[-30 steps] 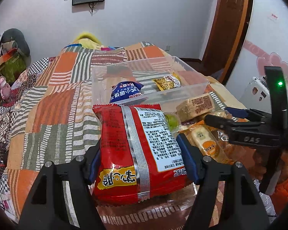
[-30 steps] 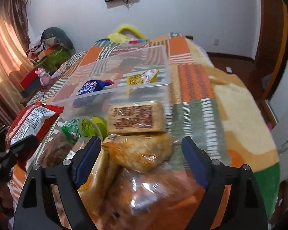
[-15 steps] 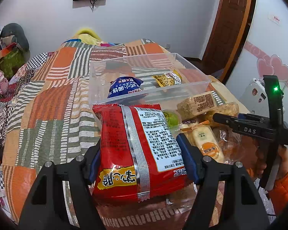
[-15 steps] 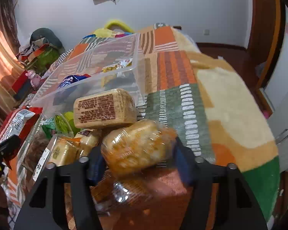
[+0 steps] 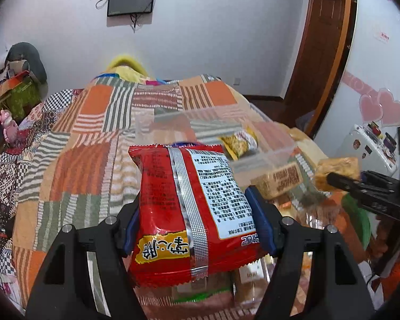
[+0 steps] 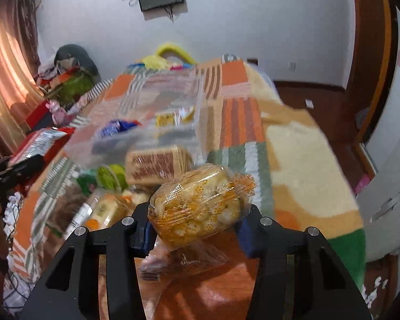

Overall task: Organize snacks
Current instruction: 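Lift the red bag into the box while right tool drops puff tub in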

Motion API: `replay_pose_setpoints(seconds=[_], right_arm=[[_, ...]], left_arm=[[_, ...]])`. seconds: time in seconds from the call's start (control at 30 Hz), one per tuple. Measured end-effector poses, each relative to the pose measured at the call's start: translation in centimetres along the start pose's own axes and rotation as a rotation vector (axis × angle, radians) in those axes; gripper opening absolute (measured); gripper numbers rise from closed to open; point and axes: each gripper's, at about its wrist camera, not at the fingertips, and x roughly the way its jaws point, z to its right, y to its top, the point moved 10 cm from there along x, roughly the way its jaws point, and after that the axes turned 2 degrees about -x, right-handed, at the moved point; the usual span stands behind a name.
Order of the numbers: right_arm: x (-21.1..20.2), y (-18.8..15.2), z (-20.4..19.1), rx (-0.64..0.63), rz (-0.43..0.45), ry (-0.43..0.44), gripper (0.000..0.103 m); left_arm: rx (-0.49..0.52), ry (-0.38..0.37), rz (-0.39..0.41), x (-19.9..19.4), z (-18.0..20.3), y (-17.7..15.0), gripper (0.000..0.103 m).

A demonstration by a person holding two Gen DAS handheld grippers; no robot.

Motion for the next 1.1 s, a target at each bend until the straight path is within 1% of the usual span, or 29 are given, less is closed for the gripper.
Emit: replay_pose_setpoints(seconds=[0.07, 0.2, 0.27, 0.33, 0.43, 0.53, 0.67, 0.77, 0.9, 0.97, 1.1], right_arm=[[-1.0, 1.4, -0.3, -0.001, 0.037, 0.012, 0.045], [-1.3, 4.4, -1.3, -0.004, 0.092, 0.047, 0.045], [-0.7, 5.5, -2.0, -0.020, 0.104, 0.058, 0.045], [0.0, 6.4, -2.7, -0.045, 0.112, 0.048, 0.045], [1.6, 7.9, -3.7, -0.067, 0.103, 0.057, 0.045], [3.7, 8.9, -4.9, -0.072, 0.074, 0.069, 0.045], [5.7, 9.5, -6.0, -0.090, 0.040, 0.071, 0.045], [7.4, 9.4, -6.8, -0.097, -0.005, 0.087, 0.045], [9.8, 8.7, -7.7, -0.142, -0.076, 0.063, 0.045], [10.9, 8.1, -8.2, -0.170, -0.111, 0.060, 0.045], [11.9, 7.5, -8.4, -0.180, -0.147, 0.067, 0.045]], left_arm=[[-0.004, 0.005, 0.012, 0.2, -0.2, 0.9, 0.070], [-0.027, -0.004, 0.015, 0.9, -0.5, 2.4, 0.070], [-0.037, -0.002, 0.015, 1.5, -0.8, 3.1, 0.070], [-0.044, 0.003, 0.008, 2.4, -1.1, 3.8, 0.070], [-0.056, 0.003, -0.009, 3.8, -1.6, 4.5, 0.070], [-0.045, 0.032, -0.027, 5.4, -2.3, 5.0, 0.070], [-0.028, 0.049, -0.056, 7.4, -2.9, 5.1, 0.070], [-0.028, 0.080, -0.067, 8.9, -3.7, 5.3, 0.070], [-0.030, 0.112, -0.087, 10.7, -4.5, 5.3, 0.070], [-0.040, 0.115, -0.098, 11.4, -4.9, 5.2, 0.070], [-0.086, 0.105, -0.113, 11.8, -5.4, 5.0, 0.071]])
